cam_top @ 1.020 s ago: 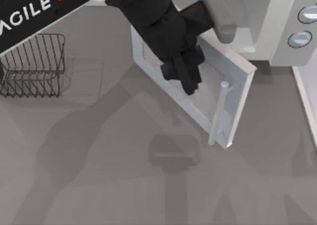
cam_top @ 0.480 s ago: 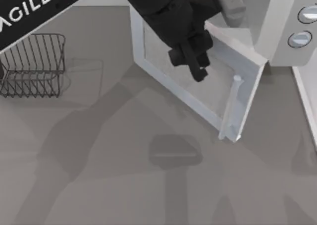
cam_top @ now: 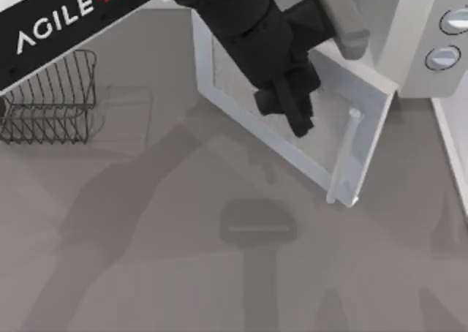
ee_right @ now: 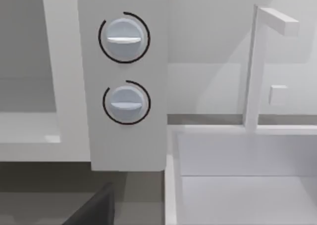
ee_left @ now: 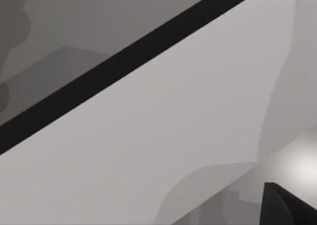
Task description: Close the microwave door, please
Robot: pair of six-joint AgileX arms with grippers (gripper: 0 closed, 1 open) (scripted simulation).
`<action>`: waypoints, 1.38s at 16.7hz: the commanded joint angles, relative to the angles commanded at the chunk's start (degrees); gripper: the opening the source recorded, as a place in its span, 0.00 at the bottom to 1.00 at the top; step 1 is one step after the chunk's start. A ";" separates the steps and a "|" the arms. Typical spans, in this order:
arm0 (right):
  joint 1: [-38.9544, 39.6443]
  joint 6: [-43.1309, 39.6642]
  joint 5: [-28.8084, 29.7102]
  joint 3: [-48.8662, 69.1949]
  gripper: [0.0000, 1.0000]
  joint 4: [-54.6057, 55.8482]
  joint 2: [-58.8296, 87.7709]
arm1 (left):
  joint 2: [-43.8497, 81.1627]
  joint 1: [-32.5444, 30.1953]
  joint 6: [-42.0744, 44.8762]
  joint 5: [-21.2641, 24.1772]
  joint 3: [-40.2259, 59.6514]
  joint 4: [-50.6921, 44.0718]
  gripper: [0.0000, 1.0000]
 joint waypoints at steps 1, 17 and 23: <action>0.00 0.00 0.00 0.00 1.00 0.00 0.00 | 0.60 -0.27 -0.36 -0.08 -0.05 -0.43 0.00; 0.00 0.00 0.00 0.00 1.00 0.00 0.00 | 4.66 -3.47 -0.91 0.56 6.98 -1.08 0.00; 0.00 0.00 0.00 0.00 1.00 0.00 0.00 | 6.02 -3.21 -2.50 -0.64 9.65 -1.29 0.00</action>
